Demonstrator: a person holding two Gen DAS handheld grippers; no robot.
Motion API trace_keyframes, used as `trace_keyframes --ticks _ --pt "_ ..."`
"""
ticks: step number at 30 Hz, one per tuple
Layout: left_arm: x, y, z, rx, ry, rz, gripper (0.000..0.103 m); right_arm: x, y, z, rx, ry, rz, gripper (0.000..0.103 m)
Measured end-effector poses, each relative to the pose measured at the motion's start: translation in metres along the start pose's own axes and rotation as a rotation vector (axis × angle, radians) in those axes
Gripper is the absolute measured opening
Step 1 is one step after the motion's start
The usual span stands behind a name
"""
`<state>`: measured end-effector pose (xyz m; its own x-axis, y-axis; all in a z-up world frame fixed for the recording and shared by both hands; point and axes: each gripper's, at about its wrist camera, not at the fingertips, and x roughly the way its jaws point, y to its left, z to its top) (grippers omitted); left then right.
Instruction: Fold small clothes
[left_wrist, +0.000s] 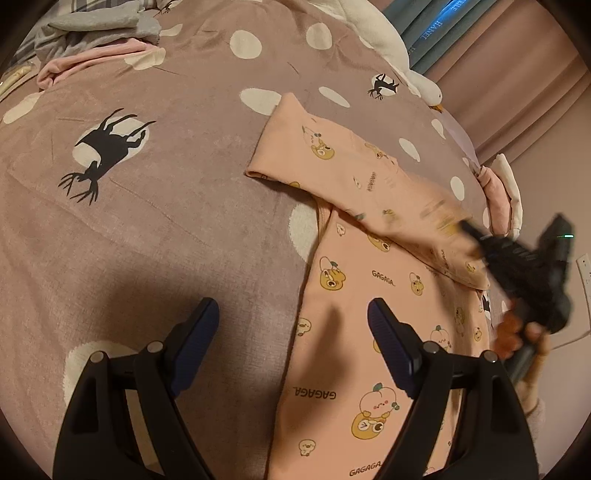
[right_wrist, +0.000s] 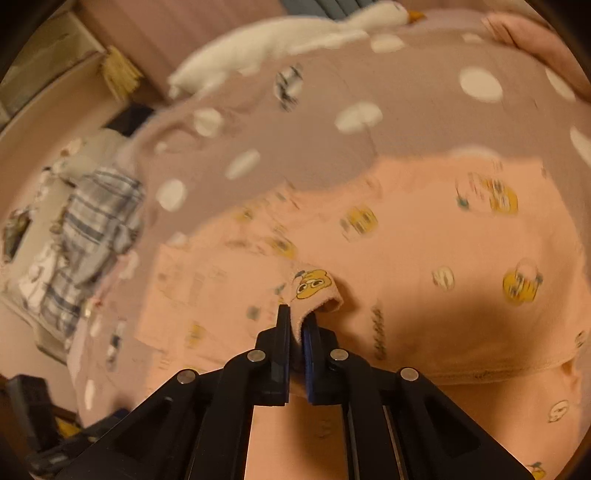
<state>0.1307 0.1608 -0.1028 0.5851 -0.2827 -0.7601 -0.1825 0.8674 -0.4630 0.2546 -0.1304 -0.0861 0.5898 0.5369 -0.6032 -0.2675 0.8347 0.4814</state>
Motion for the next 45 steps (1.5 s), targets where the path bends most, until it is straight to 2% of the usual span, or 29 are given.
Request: trace_keyframes --ticks 3,6,9,12,14,16,18,20,22,24,26,29,32,33,37,39,43,44,45 --pt "0.001 0.001 0.001 -0.006 0.003 0.009 0.083 -0.038 0.006 0.018 -0.007 -0.101 0.060 0.007" --pt "0.002 0.001 0.000 -0.005 0.003 0.014 0.083 -0.074 0.001 0.034 -0.003 -0.189 0.083 0.007" --pt "0.002 -0.002 0.002 0.002 0.005 0.010 0.083 -0.092 -0.018 0.039 -0.001 -0.220 0.004 0.007" --pt "0.006 -0.010 0.006 0.034 0.007 0.017 0.083 -0.092 -0.051 0.036 0.045 -0.200 -0.077 0.007" --pt "0.011 -0.019 0.012 0.065 0.006 0.020 0.083 -0.078 -0.068 0.032 0.068 -0.113 -0.088 0.007" --pt "0.016 -0.028 0.019 0.091 0.008 0.024 0.083 -0.061 -0.084 0.025 0.069 -0.043 -0.202 0.007" --pt "0.020 -0.042 0.028 0.131 0.002 0.004 0.083 -0.055 -0.096 0.021 0.080 -0.029 -0.249 0.007" --pt "0.024 -0.057 0.038 0.177 -0.011 0.002 0.083 -0.061 -0.105 0.018 0.098 -0.068 -0.280 0.013" --pt "0.031 -0.067 0.047 0.201 -0.015 -0.001 0.083 -0.071 -0.111 0.016 0.114 -0.121 -0.275 0.022" --pt "0.041 -0.077 0.056 0.218 -0.012 -0.025 0.081 -0.078 -0.112 0.015 0.099 -0.147 -0.276 0.023" --pt "0.054 -0.088 0.064 0.233 -0.007 -0.048 0.081 -0.079 -0.104 0.013 0.044 -0.152 -0.242 0.023" --pt "0.074 -0.102 0.071 0.265 0.010 -0.076 0.063 -0.072 -0.083 0.010 -0.043 -0.125 -0.167 0.023" --pt "0.093 -0.107 0.072 0.298 0.037 -0.055 0.051 -0.057 -0.080 0.002 -0.094 -0.080 -0.192 0.023" --pt "0.102 -0.106 0.072 0.307 0.052 -0.036 0.049 -0.051 -0.083 0.001 -0.093 -0.063 -0.213 0.023" --pt "0.111 -0.102 0.067 0.352 0.049 0.000 0.046 -0.033 -0.111 -0.008 -0.027 -0.002 -0.296 0.022" --pt "0.111 -0.101 0.066 0.366 0.051 -0.001 0.047 -0.034 -0.120 -0.012 0.000 -0.015 -0.270 0.018" --pt "0.103 -0.098 0.065 0.351 0.055 -0.002 0.047 -0.040 -0.121 -0.012 0.033 -0.020 -0.256 0.018" --pt "0.097 -0.097 0.063 0.339 0.051 -0.014 0.051 -0.042 -0.118 -0.013 0.035 -0.018 -0.261 0.018" --pt "0.091 -0.095 0.061 0.330 0.047 -0.029 0.059 -0.048 -0.115 -0.015 0.029 -0.023 -0.261 0.018"
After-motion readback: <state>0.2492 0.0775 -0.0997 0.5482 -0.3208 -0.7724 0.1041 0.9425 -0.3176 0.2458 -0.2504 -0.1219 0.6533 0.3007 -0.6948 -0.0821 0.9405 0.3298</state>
